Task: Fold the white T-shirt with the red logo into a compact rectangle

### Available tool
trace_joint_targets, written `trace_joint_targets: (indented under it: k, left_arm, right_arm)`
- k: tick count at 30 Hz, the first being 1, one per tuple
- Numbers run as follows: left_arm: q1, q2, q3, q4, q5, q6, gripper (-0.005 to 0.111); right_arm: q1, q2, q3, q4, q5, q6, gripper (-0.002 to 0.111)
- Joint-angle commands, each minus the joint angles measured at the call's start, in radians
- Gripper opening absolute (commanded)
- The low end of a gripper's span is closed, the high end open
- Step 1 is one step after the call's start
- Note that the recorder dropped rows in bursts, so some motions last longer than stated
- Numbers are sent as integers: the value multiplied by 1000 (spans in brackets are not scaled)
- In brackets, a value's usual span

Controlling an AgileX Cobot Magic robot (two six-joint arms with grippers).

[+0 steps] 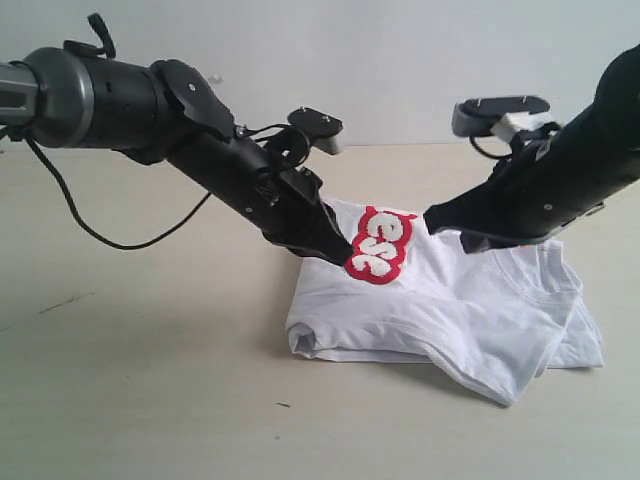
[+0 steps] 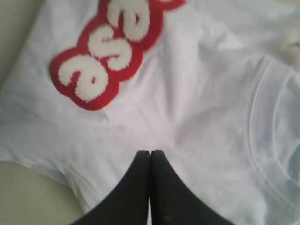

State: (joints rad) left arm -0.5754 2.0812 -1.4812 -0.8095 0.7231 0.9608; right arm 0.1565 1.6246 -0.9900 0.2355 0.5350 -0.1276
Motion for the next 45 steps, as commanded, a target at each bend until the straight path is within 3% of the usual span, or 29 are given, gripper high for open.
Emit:
trace_joint_targets:
  k: [1,9,13,19,27,37,45]
  left_arm:
    - [-20,44,3,-67,-45,18,0]
    - [-29,169,2,-3,-24,-31,0]
    - [9,174,2,98,7,-140,0]
    - [85,170,62,91,48,-149,0]
    - [163,106,205,92,-61,-155,0]
    - [270,34,300,96,-75,-223,0]
    - [286,-86,342,92,-100,-229,0]
  right_arm:
    - [-2,-66,-34,-9,51,1,0]
    - [-2,-84,-44,-7,59,9,0]
    - [-2,-84,-44,-5,66,9,0]
    - [-2,-84,-44,-5,83,9,0]
    - [-2,-84,-44,-5,95,9,0]
    - [-2,-84,-44,-5,106,9,0]
    - [0,-21,-28,-5,109,9,0]
